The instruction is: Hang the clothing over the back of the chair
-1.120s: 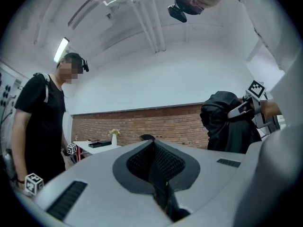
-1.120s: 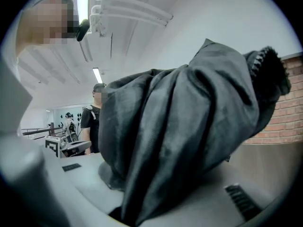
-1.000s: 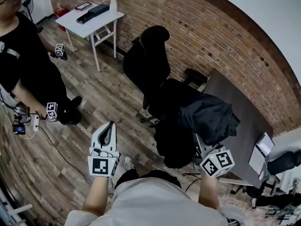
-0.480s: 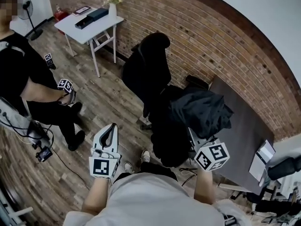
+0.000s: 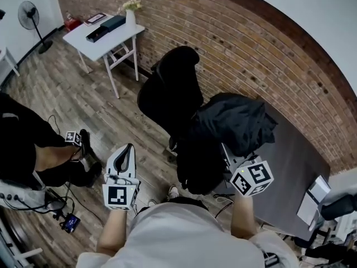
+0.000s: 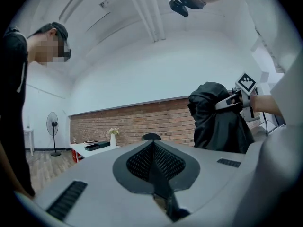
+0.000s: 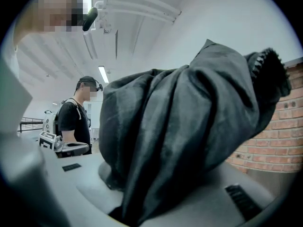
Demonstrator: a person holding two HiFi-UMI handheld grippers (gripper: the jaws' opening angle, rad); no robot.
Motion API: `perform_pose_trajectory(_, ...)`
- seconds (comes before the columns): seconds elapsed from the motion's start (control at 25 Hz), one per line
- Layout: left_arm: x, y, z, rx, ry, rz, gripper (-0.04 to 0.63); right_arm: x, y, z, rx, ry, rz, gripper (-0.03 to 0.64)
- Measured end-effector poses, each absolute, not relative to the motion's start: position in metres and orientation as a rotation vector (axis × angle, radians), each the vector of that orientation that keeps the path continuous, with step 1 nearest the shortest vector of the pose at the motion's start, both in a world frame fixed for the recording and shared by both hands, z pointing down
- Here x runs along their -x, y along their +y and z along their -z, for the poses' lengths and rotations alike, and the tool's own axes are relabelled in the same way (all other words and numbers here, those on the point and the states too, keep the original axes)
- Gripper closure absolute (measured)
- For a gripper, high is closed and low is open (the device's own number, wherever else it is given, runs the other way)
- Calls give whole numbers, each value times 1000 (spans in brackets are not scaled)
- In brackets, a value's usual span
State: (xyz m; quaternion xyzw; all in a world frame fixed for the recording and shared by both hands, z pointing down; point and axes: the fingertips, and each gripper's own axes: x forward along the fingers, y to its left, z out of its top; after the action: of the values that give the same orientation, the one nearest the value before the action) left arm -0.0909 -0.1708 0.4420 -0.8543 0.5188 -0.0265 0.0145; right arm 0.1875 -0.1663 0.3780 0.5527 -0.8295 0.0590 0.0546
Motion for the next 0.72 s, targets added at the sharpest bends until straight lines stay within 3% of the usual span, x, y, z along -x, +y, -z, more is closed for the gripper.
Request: perform_pose_trajectory(0.72,91,-226,-402,2511,1669,75,571,-177,-346,-305,-1526,-2592,190,499)
